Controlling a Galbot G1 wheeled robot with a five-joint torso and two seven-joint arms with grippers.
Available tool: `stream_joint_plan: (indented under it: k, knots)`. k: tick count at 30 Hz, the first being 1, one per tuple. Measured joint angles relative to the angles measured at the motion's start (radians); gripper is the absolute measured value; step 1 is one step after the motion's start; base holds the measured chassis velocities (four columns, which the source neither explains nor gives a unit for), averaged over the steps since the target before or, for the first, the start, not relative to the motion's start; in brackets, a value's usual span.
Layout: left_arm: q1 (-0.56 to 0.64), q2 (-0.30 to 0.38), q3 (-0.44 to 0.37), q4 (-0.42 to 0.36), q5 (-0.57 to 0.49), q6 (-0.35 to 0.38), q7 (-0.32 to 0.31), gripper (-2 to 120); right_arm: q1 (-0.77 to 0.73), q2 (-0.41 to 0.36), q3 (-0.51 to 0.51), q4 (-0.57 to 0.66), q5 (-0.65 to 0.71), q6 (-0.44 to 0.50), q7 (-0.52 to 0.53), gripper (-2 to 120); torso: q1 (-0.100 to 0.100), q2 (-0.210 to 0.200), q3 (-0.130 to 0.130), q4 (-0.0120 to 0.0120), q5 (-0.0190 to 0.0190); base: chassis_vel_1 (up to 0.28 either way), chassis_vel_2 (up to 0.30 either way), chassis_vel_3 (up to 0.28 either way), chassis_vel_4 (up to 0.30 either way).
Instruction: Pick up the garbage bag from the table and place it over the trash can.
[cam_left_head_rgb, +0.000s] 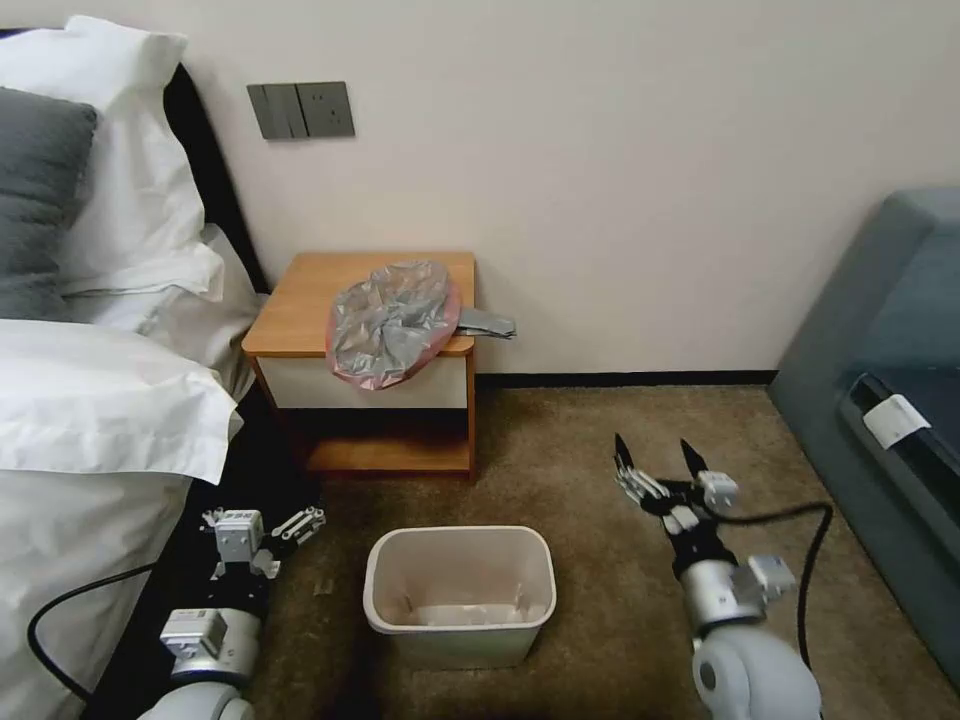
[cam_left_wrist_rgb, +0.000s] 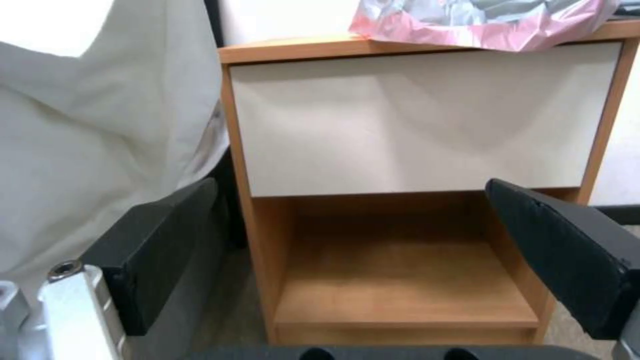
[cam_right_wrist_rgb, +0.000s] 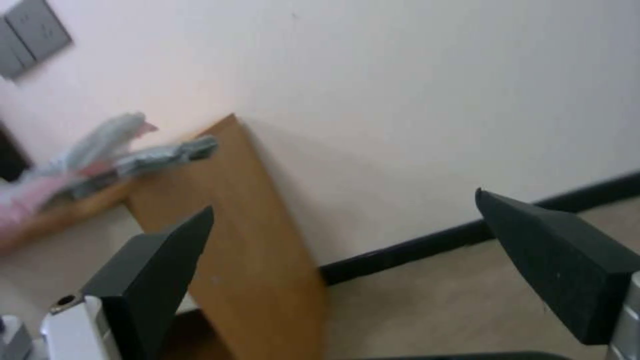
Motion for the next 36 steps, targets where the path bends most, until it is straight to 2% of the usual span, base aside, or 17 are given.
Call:
stream_joint_plan:
  k: [2,3,6,7,10,11,14,19,25,36]
  knots:
    - [0.000,0.003,0.002,-0.001,0.003,0.008,-0.001,100,0.054,-0.041,-0.029,-0.012,0.138,-0.068,0.046,100,0.000,0.000,0.000,0.0001,-0.0001,0.000,0.000,0.000,0.000]
    - [0.000,0.003,0.002,-0.001,0.003,0.008,-0.001,100,0.054,-0.041,-0.029,-0.012,0.138,-0.068,0.046,100,0.000,0.000,0.000,0.0001,-0.0001,0.000,0.000,0.000,0.000]
    - [0.006,0.008,0.002,-0.014,0.006,0.024,-0.001,100,0.138,-0.076,-0.059,-0.038,0.360,-0.150,0.096,100,0.000,0.000,0.000,0.0000,0.0000,0.000,0.000,0.000,0.000]
    - [0.006,0.008,0.002,-0.014,0.006,0.024,-0.001,100,0.138,-0.076,-0.059,-0.038,0.360,-0.150,0.096,100,0.000,0.000,0.000,0.0000,0.0000,0.000,0.000,0.000,0.000]
    - [0.017,0.013,0.002,-0.028,0.006,0.029,-0.001,100,0.233,-0.076,-0.075,-0.091,0.548,-0.215,0.125,100,0.000,0.000,0.000,0.0001,-0.0003,0.000,0.000,0.000,0.000]
    - [0.017,0.013,0.002,-0.028,0.006,0.029,-0.001,100,0.233,-0.076,-0.075,-0.091,0.548,-0.215,0.125,100,0.000,0.000,0.000,0.0001,-0.0003,0.000,0.000,0.000,0.000]
    - [0.027,0.012,0.002,-0.046,0.010,0.029,-0.003,100,0.319,-0.057,-0.072,-0.163,0.704,-0.310,0.128,100,0.000,0.000,0.000,0.0001,-0.0002,0.000,0.000,0.000,0.000]
    - [0.039,0.010,0.003,-0.077,0.008,0.031,-0.010,100,0.404,-0.039,-0.086,-0.260,0.771,-0.348,0.118,100,0.000,0.000,0.000,0.0000,0.0000,0.000,0.000,0.000,0.000]
    - [0.042,0.011,0.002,-0.100,-0.017,0.037,-0.022,100,0.537,-0.022,-0.115,-0.394,0.934,-0.386,0.124,100,0.000,0.000,0.000,-0.0001,-0.0003,0.000,0.000,0.000,0.000]
    - [0.056,0.010,-0.005,-0.136,-0.032,0.051,-0.022,100,0.689,0.050,-0.150,-0.569,0.961,-0.369,0.105,100,0.000,0.000,0.000,0.0001,-0.0002,0.000,0.000,0.000,0.000]
